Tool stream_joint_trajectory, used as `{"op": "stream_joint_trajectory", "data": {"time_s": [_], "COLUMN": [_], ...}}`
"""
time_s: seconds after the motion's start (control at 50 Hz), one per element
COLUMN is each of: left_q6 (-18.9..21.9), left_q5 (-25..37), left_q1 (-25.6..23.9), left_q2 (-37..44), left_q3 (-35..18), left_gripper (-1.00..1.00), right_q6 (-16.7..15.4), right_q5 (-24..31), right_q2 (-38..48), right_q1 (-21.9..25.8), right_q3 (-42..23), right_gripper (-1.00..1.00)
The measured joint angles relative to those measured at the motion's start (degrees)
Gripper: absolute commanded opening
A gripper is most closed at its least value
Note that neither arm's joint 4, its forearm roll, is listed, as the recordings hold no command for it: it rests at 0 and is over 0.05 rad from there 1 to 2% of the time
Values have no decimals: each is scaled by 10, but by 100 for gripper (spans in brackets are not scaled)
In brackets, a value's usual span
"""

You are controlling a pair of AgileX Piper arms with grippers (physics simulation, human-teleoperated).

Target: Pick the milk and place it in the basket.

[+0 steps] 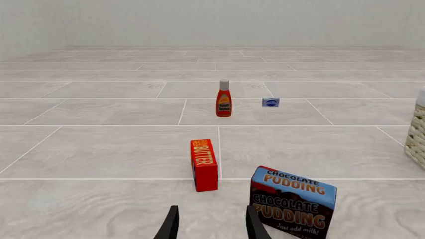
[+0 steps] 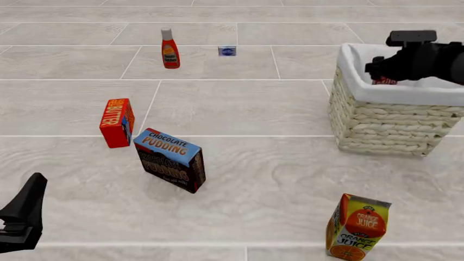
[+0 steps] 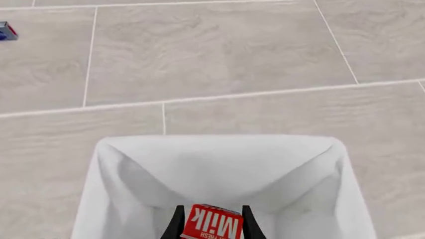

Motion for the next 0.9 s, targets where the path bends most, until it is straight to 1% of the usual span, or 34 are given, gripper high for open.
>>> {"op": "stream_joint_trajectory", "data": {"time_s": [0.06, 0.08, 0.42, 0.62, 0.78, 0.9], "left_q6": [0, 0, 0, 0, 0, 0], "left_q5": [0, 0, 0, 0, 0, 0], "left_q1": [0, 0, 0, 0, 0, 0], "left_q2": [0, 0, 0, 0, 0, 0], "left_q3": [0, 0, 0, 0, 0, 0], "left_gripper": [100, 100, 100, 100, 100, 100], "right_q6": [0, 0, 4, 3, 3, 3], "right_q5": [-1, -1, -5, -7, -15, -29], "right_q2": [2, 3, -9, -27, -56, -93], "right_q1": [0, 0, -5, -5, -5, -4], "right_q3": [0, 0, 0, 10, 33, 64], "right_gripper": [-100, 100, 100, 100, 100, 100]}}
